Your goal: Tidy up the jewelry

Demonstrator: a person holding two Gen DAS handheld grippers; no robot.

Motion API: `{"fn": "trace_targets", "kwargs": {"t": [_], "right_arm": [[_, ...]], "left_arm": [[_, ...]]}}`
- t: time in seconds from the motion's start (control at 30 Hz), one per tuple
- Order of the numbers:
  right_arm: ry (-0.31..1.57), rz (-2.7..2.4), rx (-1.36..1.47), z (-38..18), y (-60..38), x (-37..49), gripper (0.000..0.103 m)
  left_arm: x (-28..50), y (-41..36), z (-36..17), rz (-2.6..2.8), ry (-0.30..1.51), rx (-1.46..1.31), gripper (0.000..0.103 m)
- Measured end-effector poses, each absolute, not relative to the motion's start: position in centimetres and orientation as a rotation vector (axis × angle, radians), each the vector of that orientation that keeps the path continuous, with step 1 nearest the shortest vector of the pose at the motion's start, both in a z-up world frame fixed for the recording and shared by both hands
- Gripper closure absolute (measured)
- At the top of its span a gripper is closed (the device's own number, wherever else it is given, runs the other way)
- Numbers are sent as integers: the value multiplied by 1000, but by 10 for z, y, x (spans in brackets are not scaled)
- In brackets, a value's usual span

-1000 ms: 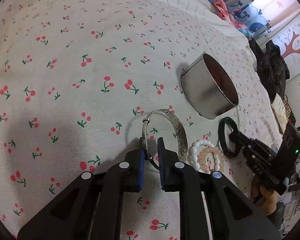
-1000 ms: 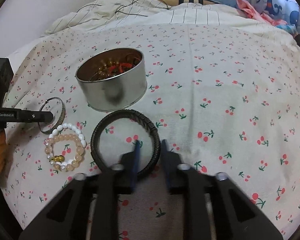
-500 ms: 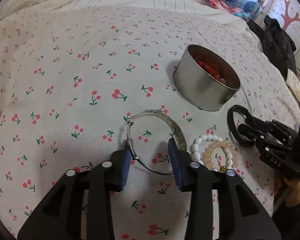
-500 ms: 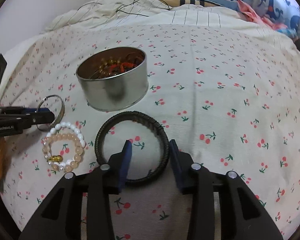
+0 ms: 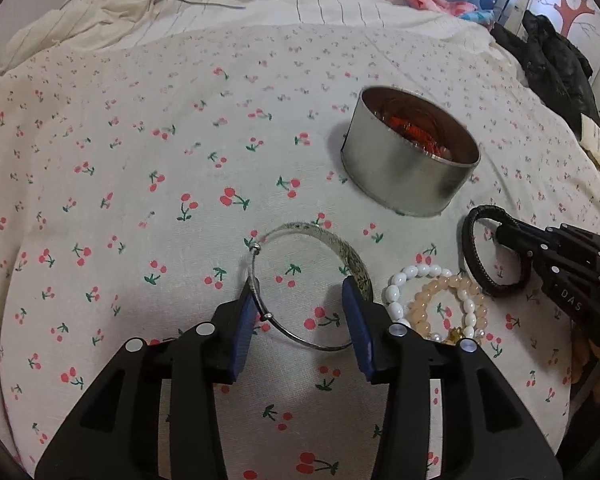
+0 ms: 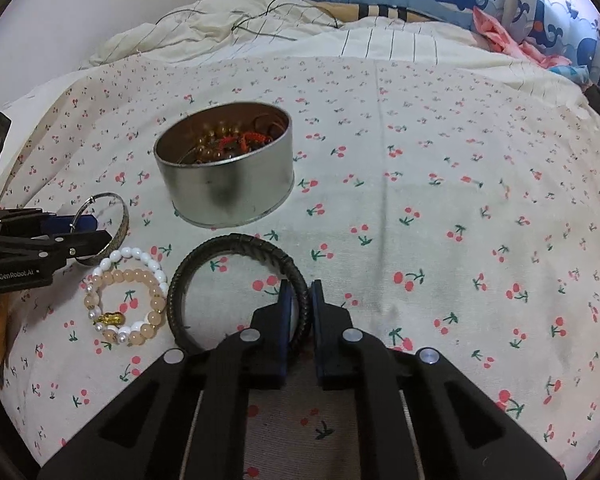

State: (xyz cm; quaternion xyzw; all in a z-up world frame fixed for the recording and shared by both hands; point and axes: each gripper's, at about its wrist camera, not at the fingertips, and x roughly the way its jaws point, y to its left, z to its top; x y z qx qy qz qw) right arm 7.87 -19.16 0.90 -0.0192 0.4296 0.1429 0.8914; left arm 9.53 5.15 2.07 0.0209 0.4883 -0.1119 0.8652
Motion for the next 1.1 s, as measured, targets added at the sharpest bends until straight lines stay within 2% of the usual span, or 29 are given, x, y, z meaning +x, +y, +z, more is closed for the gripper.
{"fn": "trace_targets", "kwargs": {"t": [0.03, 0.13, 0.37, 0.5, 0.57, 0.67, 0.77, 0.87, 1.1], "right_arm": [[879, 292, -25, 11, -195, 78, 93], [854, 272, 5, 16, -202, 78, 93], [851, 254, 34, 16, -210, 80, 93], [914, 249, 40, 7, -209, 88, 93], [929, 256, 63, 4, -211, 90, 92], [932, 261, 60, 3, -210, 88, 87], [932, 272, 35, 2, -205, 87, 80], [936, 279, 15, 2, -202, 87, 74], [938, 281, -11, 0, -197, 87, 70]], "left_arm": [[94, 50, 22, -232, 1010, 53, 81], [93, 52, 29, -236, 978, 58, 90], [88, 46, 35, -245, 935, 89, 93], [92, 45, 27, -196, 958, 126, 93], [93, 46, 23, -171, 976, 134, 90], [95, 46, 19, -157, 987, 141, 79], [94, 45, 18, -154, 983, 150, 76], [93, 45, 18, -146, 978, 153, 66], [92, 43, 18, -142, 977, 167, 63]]}}
